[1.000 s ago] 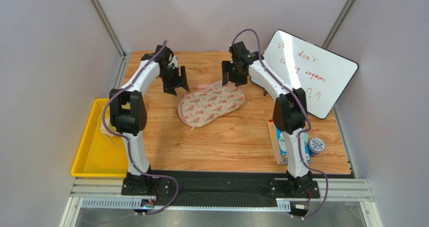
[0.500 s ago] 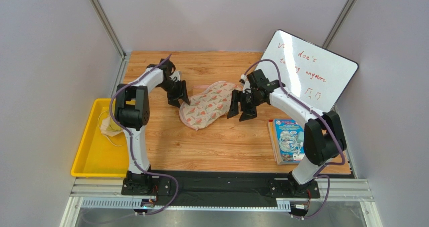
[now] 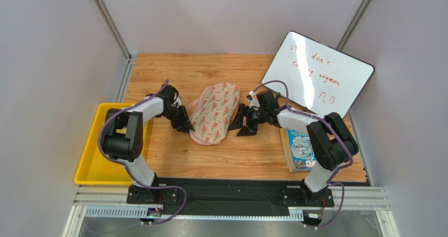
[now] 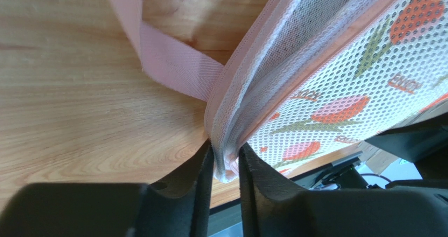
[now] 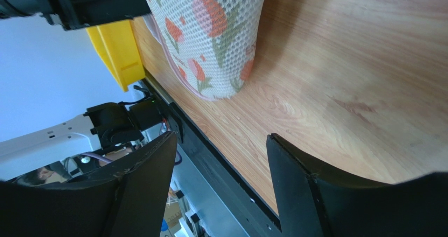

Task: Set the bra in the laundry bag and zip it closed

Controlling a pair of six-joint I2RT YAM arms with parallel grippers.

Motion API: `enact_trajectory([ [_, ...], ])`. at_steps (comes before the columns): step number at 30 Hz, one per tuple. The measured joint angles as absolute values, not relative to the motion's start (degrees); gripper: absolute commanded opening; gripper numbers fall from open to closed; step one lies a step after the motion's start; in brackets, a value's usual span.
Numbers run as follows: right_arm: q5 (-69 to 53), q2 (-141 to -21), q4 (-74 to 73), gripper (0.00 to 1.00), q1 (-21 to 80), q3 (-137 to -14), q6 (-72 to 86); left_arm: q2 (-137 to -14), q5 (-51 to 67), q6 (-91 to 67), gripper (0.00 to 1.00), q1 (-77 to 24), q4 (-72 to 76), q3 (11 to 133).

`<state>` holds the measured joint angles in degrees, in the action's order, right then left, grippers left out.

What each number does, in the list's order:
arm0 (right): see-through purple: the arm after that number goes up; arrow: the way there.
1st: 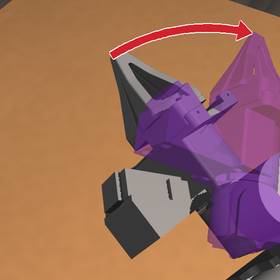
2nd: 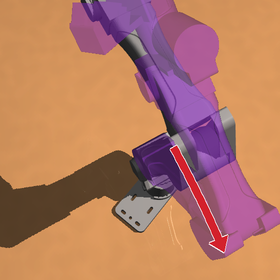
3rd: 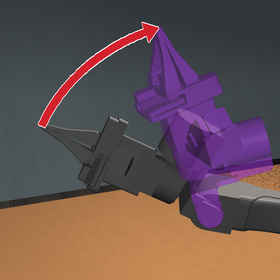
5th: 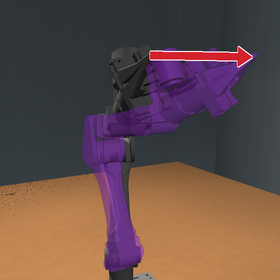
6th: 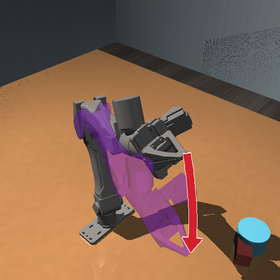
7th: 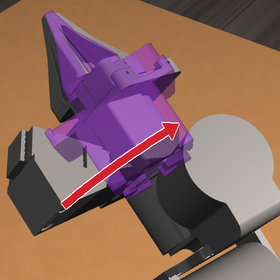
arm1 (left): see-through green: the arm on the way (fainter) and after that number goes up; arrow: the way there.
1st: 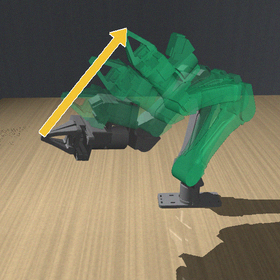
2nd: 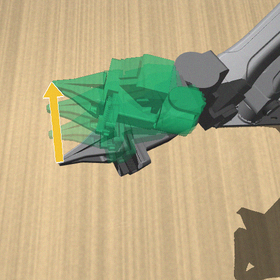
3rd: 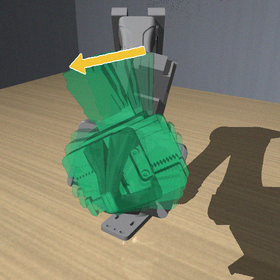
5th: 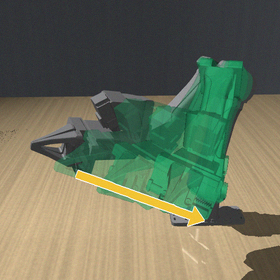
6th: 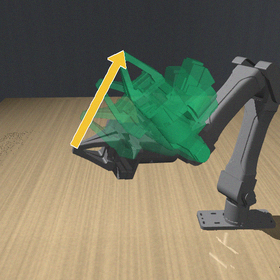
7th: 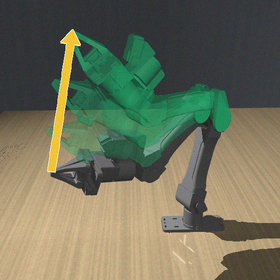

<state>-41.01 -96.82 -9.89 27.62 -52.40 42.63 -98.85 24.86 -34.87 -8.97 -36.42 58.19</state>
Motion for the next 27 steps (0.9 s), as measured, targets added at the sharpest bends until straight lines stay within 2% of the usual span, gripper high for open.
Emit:
enact_trajectory([
  [4,-42.85,-100.20,-0.25,0.69,28.12,-49.34,46.41,-98.00,25.28,-37.10,0.20,-9.32,-33.54,54.33],
  [5,-43.07,-101.06,1.41,0.68,28.23,-48.80,47.16,-98.00,25.32,-37.32,0.15,-9.39,-33.08,53.84],
  [9,-43.92,-104.66,8.29,0.69,29.36,-46.89,50.50,-97.95,25.47,-38.54,0.09,-9.63,-30.79,52.10],
  [14,-46.24,-108.66,16.40,0.70,30.37,-47.20,54.13,-97.89,25.67,-38.98,0.06,-9.65,-29.78,51.33],
  [20,-46.61,-109.43,19.18,0.73,30.70,-47.59,54.83,-97.89,25.63,-39.16,0.00,-9.67,-29.82,51.44],
  [27,-47.94,-113.65,19.79,0.67,31.35,-52.88,54.85,-99.15,24.91,-38.48,0.00,-9.65,-30.61,53.71],
])
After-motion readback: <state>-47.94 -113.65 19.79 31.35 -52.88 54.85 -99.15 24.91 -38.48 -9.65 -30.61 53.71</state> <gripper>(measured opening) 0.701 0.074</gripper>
